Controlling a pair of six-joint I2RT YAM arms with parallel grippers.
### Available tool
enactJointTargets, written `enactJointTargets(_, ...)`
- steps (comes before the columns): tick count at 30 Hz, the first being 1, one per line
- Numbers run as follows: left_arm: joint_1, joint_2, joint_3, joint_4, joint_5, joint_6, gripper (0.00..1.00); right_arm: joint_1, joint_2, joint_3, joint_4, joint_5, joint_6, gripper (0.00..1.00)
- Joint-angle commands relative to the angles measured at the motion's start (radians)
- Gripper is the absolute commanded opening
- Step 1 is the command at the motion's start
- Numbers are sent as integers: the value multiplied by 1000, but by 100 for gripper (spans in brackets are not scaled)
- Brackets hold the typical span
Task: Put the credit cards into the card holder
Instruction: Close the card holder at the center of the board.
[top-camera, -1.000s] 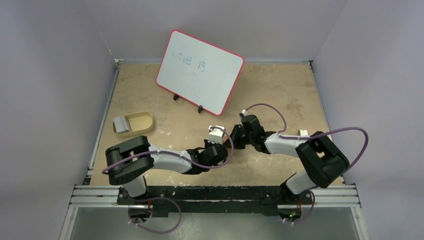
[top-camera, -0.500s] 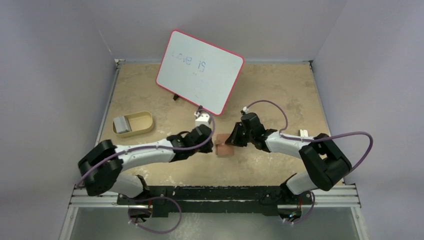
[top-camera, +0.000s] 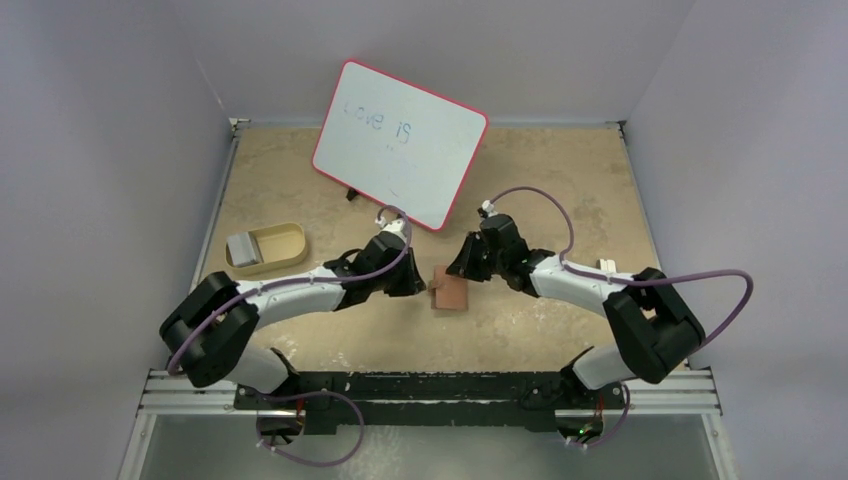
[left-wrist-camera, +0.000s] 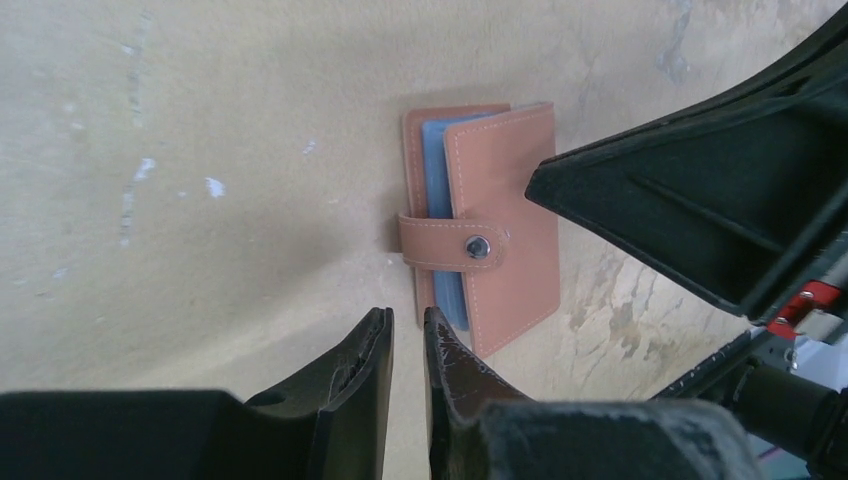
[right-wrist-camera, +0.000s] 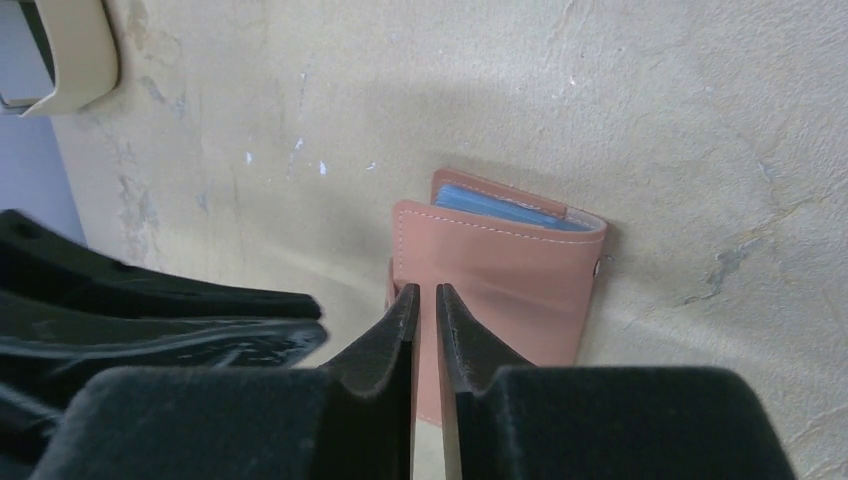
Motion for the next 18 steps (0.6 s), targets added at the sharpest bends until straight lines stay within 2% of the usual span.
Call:
enactJointTargets(1,5,49,17,145,116,-34,16,-4,-56,23,-3,-26,4,14)
enactJointTargets(8,8,104,44,141,116,-25,14,1,-43,-8,53,-89,12,23)
enactJointTargets(18,8,104,22,138,102,-30,13,50,24,12,80,-100,25,23)
